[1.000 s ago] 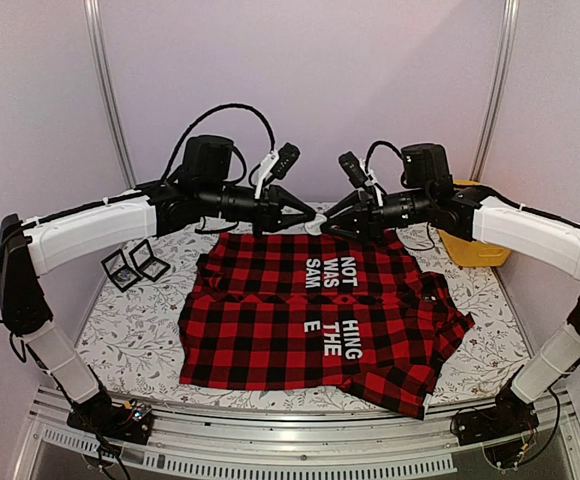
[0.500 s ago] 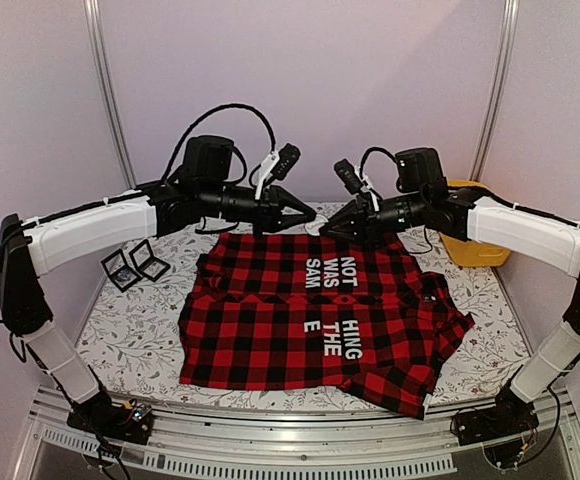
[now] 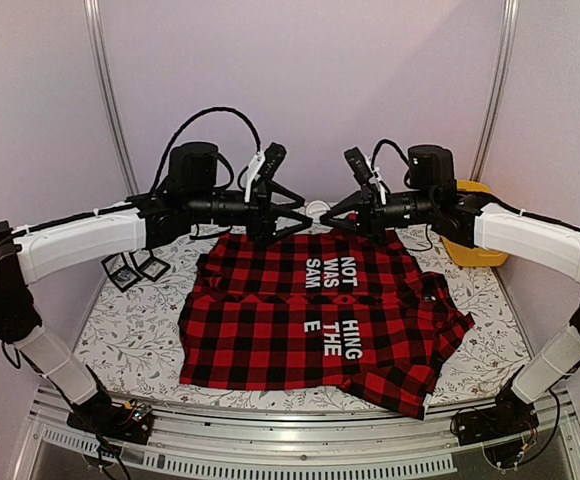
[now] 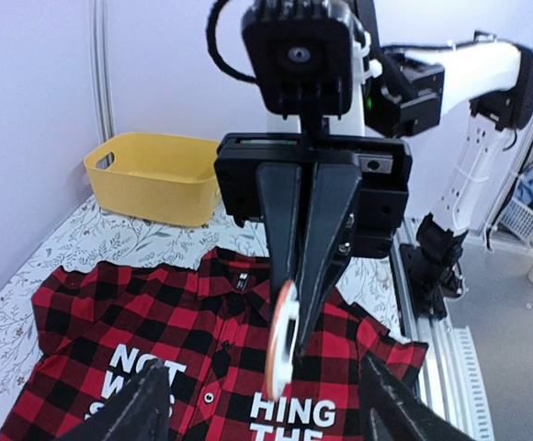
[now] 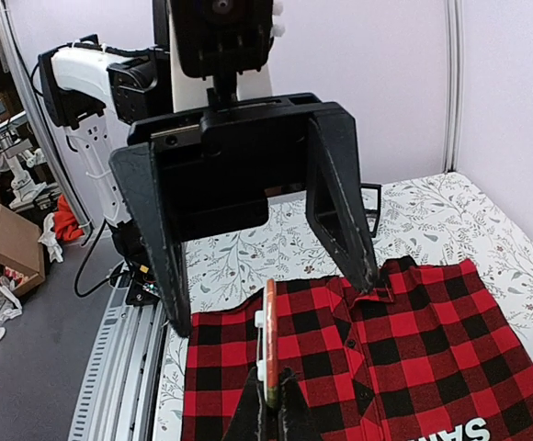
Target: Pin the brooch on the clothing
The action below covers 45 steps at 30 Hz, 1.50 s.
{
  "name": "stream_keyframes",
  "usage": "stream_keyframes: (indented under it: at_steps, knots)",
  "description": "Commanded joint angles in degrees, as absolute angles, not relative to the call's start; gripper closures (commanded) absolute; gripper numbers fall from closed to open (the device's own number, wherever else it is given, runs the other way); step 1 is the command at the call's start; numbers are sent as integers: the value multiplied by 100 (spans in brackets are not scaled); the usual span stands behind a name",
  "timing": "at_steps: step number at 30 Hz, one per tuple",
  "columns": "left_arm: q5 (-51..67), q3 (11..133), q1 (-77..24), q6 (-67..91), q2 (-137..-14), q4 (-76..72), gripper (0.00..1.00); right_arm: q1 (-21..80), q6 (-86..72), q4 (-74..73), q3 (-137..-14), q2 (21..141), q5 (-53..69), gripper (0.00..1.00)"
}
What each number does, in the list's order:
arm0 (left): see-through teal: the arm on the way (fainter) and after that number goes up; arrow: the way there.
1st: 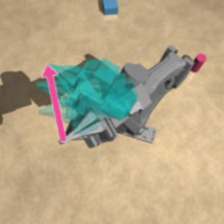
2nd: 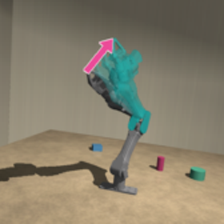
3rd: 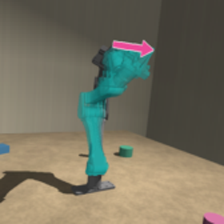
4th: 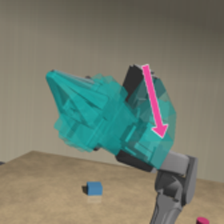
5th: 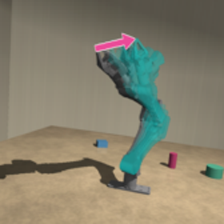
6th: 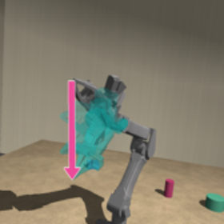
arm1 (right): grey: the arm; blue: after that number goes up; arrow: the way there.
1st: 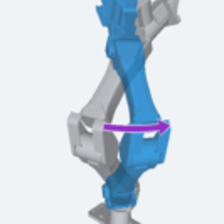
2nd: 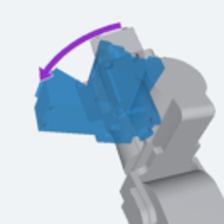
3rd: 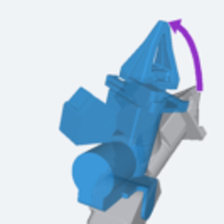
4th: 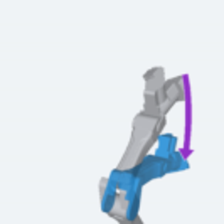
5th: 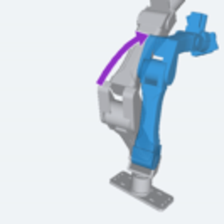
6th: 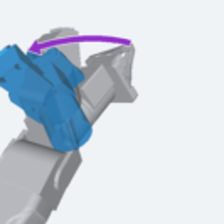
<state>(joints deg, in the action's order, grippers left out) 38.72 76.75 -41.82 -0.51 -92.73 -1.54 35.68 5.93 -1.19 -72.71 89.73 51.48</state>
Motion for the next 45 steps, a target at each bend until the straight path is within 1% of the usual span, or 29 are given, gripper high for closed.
stream_keyframes:
  at_steps: [1,4,9,10,12,17,23,25,26,31,33,36,38,40,42,43,44,45]
  knots:
    - [4023,6729,-4120,366,-8522,-2416,27,3627,-563,2155,-6561,8286,5017,100]
    - [4257,6073,-4151,901,-8435,-3973,28,3806,-906,3339,-6102,7965,4769,100]
    - [4444,6033,-4215,1795,-8805,-5122,48,4001,-842,3761,-6029,7935,4495,100]
    - [4478,6076,-4241,1860,-8880,-5231,51,4018,-851,3777,-6048,7950,4480,100]
    - [4480,6199,-4306,1902,-8985,-5258,54,4038,-852,3764,-6094,7987,4474,100]
    - [4433,6322,-4436,1801,-9081,-5358,59,4095,-790,3734,-6079,7985,4368,100]
    - [4299,6522,-4574,1617,-9188,-5070,60,4130,-719,3657,-6056,8002,4336,100]
    - [4282,6615,-4586,1636,-9242,-5021,62,4139,-683,3620,-6051,8007,4324,100]
    - [4246,6656,-4594,1635,-9255,-4969,65,4140,-670,3607,-6062,8002,4329,100]
    - [4207,6737,-4597,1586,-9305,-4828,88,4148,-611,3516,-6057,7991,4298,100]
    - [4215,6741,-4605,1552,-9305,-4788,94,4143,-586,3474,-6064,7976,4266,100]
    - [4229,6767,-4614,1523,-9308,-4740,96,4157,-542,3399,-6064,7980,4242,100]
    - [4260,6791,-4624,1522,-9315,-4739,89,4157,-500,3325,-6055,7974,4193,100]
    - [4267,6816,-4631,1523,-9325,-4719,88,4157,-467,3282,-6056,7967,4158,100]
    - [4242,6834,-4645,1504,-9322,-4718,91,4152,-437,3255,-6063,7971,4173,100]
    - [4225,6831,-4649,1481,-9319,-4715,94,4157,-432,3240,-6069,7964,4168,100]
    - [4220,6829,-4649,1484,-9324,-4719,99,4156,-418,3222,-6073,7963,4160,100]
    - [4214,6825,-4649,1477,-9320,-4717,100,4155,-408,3205,-6073,7956,4151,100]
